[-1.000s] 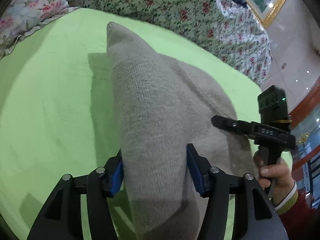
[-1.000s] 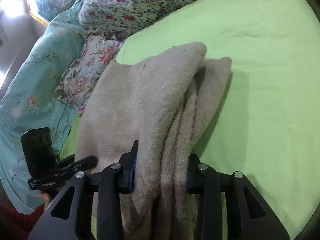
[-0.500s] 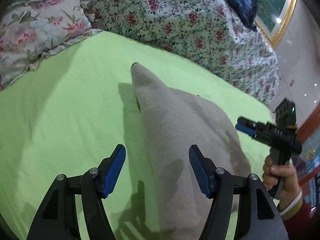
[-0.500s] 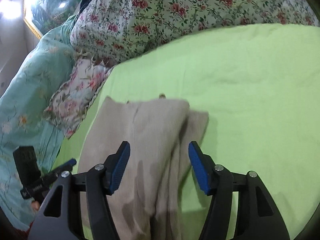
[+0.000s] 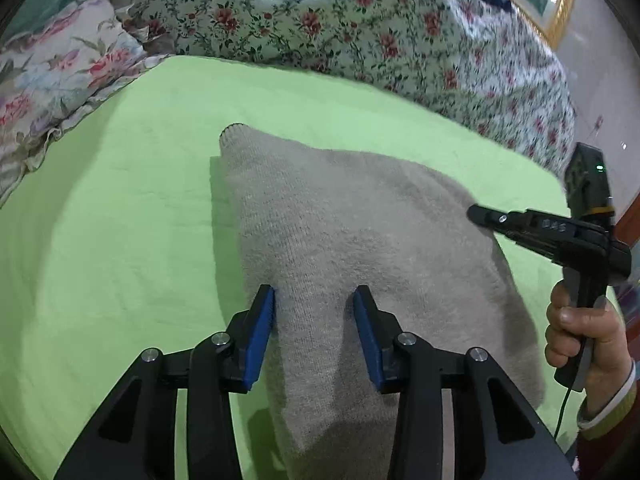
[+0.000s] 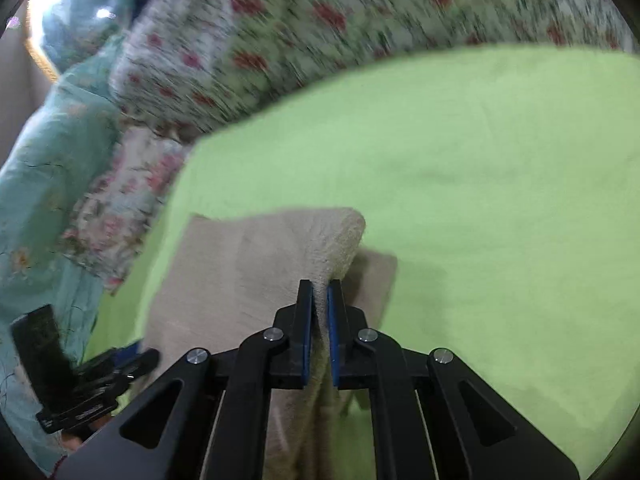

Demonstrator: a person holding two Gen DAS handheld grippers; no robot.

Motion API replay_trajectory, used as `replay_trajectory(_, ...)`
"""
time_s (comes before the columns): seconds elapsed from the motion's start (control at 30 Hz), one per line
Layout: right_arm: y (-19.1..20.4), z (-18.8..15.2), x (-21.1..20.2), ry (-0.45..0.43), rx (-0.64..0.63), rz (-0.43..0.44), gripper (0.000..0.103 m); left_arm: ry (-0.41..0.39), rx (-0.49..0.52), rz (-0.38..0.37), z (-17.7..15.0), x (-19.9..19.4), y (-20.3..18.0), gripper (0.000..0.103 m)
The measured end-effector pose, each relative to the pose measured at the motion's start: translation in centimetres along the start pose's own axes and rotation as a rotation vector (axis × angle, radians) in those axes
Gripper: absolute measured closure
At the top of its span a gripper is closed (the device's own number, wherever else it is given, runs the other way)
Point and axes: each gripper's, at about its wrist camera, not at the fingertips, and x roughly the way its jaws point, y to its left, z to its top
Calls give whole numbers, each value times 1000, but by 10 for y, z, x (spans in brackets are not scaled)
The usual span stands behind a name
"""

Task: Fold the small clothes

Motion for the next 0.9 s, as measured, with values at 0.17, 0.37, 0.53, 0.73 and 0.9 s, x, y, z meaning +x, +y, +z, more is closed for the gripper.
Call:
replay_trajectory(0.17, -8, -10, -7, -6, 76, 26, 90, -5, 13, -21, -10, -26, 5, 61)
replay_trajectory(0.37, 14, -47, -67, -42, 6, 51, 67, -47, 38, -37, -65, -84, 14, 59)
replay_trajectory(0.53, 21, -103, -90, 4, -31, 50, 64, -29, 46, -40, -116, -108, 17, 58)
replay_trajectory(0.73, 25, -143, -87, 66, -44, 39, 64, -21, 129, 5, -140, -100, -1, 58)
replay_trajectory(0.9, 26, -152, -74, 87, -54, 40, 64, 10, 158, 95, -142, -72, -7, 58)
